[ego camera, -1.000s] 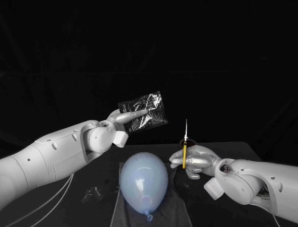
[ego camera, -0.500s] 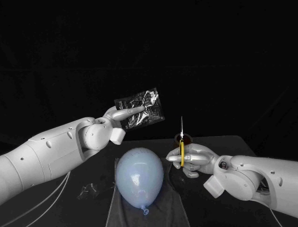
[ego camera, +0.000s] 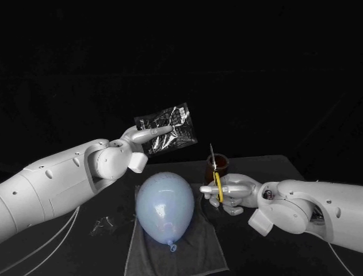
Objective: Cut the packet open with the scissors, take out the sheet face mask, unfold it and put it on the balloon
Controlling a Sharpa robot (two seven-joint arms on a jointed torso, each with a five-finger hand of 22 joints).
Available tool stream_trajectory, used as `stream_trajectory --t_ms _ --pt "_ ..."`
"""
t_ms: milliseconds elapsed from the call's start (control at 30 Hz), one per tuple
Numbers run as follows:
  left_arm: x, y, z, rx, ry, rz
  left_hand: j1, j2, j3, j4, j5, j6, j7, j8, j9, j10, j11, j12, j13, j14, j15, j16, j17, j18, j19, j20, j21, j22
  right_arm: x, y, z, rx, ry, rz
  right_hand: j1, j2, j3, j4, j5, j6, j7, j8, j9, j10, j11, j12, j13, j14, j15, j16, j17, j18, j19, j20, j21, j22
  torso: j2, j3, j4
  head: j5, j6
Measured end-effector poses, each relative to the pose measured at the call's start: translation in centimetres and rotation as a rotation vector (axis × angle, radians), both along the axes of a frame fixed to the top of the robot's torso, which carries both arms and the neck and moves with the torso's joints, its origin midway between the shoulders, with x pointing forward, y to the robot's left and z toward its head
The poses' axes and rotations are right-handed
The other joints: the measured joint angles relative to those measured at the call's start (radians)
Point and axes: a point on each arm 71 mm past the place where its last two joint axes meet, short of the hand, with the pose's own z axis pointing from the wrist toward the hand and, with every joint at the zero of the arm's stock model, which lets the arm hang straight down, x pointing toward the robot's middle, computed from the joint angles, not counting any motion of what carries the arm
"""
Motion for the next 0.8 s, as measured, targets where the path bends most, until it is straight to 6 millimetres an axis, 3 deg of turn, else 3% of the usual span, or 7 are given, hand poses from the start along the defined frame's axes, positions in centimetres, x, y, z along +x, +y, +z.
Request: stream_trajectory --t_ms 67,133,300,467,667,800 --pt "-0.1 -0.3 -0.1 0.002 0.006 -0.007 -0.001 -0.001 0.0 0.0 0.0 -0.001 -0.001 0.0 0.0 0.0 0.0 0.0 0.0 0.0 0.0 0.0 0.0 0.0 0.0 0.0 0.0 0.0 0.0 0.0 -0.1 -0.021 -0.001 0.006 -0.008 -0.021 -0.019 0.01 0.0 -0.042 0.027 -0.056 -0.024 0.0 0.0 0.0 0.0 -0.005 0.01 0.003 -0.001 0.0 0.007 0.008 0.015 0.0 0.0 0.0001 -0.0001 -0.003 -0.003" --pt "-0.2 -0.6 -0.1 0.004 0.01 -0.014 -0.001 -0.001 0.0 0.0 0.0 -0.001 -0.001 0.0 0.0 0.002 -0.002 0.0 0.0 0.0 0.0 0.0 0.0 0.0 0.0 0.0 0.0 0.0 -0.1 0.0 -0.1 -0.037 -0.003 0.012 -0.005 -0.04 -0.042 0.017 0.0 -0.071 0.045 -0.107 -0.046 0.0 0.0 0.0 0.0 -0.006 0.035 0.003 -0.002 0.0 0.012 0.024 0.02 0.0 0.0 0.0 -0.0002 -0.005 -0.005" --pt "-0.4 -1.5 -0.2 0.011 0.025 -0.033 -0.004 0.002 0.0 0.0 -0.002 -0.001 -0.001 -0.002 0.014 0.005 -0.005 -0.002 0.0 0.004 -0.004 0.0 0.001 0.0 0.0 0.0 0.0 0.0 -0.3 0.1 -0.1 -0.067 -0.017 0.027 0.004 -0.054 -0.093 0.035 -0.003 -0.084 0.052 -0.19 -0.081 0.0 0.0 0.0 0.0 -0.005 0.06 0.003 -0.003 0.0 0.021 0.047 0.037 0.0 0.0 0.0018 -0.0009 -0.01 -0.007" --pt "-0.5 -2.4 -0.4 0.016 0.038 -0.051 -0.009 0.002 0.003 -0.003 -0.001 -0.001 -0.001 0.002 0.014 0.005 -0.005 -0.002 0.0 0.007 0.0 0.0 0.001 -0.001 0.004 -0.004 0.003 0.0 -1.0 -0.3 -0.2 -0.085 -0.03 0.029 0.007 -0.056 -0.139 0.054 -0.003 -0.085 0.052 -0.226 -0.105 0.0 0.0 0.006 -0.001 -0.005 0.074 0.003 -0.003 0.0 0.022 0.066 0.046 0.0 0.0 0.0031 -0.0025 -0.017 -0.011" --pt "-1.0 -3.2 -1.6 0.018 0.067 -0.072 -0.012 -0.001 0.003 -0.003 0.001 0.001 0.001 0.003 0.014 0.005 -0.005 -0.002 0.0 0.007 0.0 0.0 0.001 -0.001 0.004 -0.004 0.004 0.0 -2.4 -0.8 -1.3 -0.085 -0.032 0.026 0.012 -0.061 -0.19 0.075 -0.003 -0.089 0.053 -0.255 -0.13 0.0 0.0 0.008 -0.001 -0.005 0.081 0.002 -0.002 -0.001 0.02 0.071 0.047 0.001 -0.001 0.0038 -0.0074 -0.03 -0.017" --pt "-1.2 -3.2 -2.5 0.018 0.084 -0.076 -0.012 -0.001 0.003 -0.003 0.001 0.001 0.001 0.003 0.014 0.005 -0.005 -0.002 0.0 0.007 0.0 0.0 0.002 -0.001 0.004 -0.004 0.004 0.001 -3.2 -0.9 -1.7 -0.072 -0.047 0.029 0.018 -0.058 -0.218 0.088 -0.003 -0.09 0.053 -0.266 -0.143 0.0 0.0 0.011 -0.002 -0.005 0.081 0.0 -0.002 -0.001 0.019 0.078 0.047 0.001 -0.002 0.0068 -0.013 -0.037 -0.029"
